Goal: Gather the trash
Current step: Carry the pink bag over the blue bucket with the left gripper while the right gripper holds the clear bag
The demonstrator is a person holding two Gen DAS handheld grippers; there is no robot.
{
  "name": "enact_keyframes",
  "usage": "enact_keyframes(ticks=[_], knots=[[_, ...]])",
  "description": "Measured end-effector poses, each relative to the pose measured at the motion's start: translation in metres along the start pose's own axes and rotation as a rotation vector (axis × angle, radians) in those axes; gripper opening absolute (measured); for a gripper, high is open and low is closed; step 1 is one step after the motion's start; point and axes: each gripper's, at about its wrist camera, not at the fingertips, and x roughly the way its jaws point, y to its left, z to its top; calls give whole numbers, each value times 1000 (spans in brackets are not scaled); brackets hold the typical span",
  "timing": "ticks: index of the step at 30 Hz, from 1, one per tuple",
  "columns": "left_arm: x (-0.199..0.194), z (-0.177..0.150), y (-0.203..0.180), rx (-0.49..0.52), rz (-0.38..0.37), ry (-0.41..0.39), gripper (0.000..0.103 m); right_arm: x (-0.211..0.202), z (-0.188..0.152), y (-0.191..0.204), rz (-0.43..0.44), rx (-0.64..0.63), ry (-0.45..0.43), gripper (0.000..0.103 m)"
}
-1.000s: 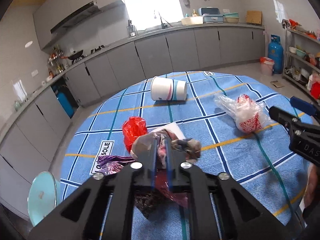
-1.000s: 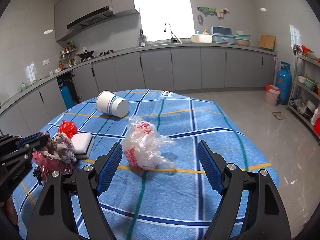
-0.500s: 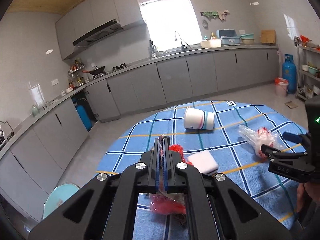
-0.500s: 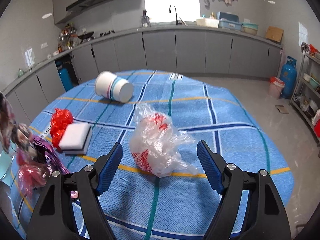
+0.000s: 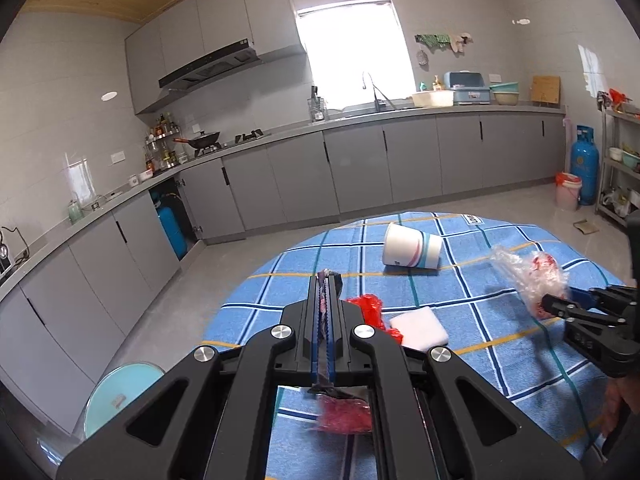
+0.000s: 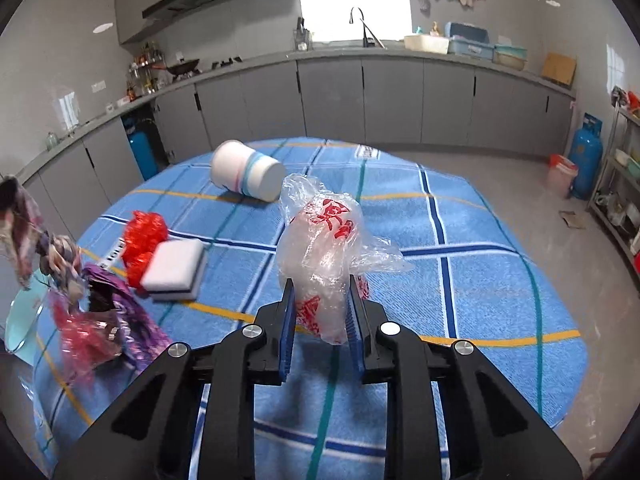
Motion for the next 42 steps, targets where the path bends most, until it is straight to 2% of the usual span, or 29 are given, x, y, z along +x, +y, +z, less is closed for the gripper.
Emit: enact_keyframes(ticks=[15,42], knots=[[-22,5,42,-66,63,-42,3,-45,20,52,80,-84,-91,23],[-45,-22,145,-191,227,-25,2,-51,31,163,216,-244,-138,23]])
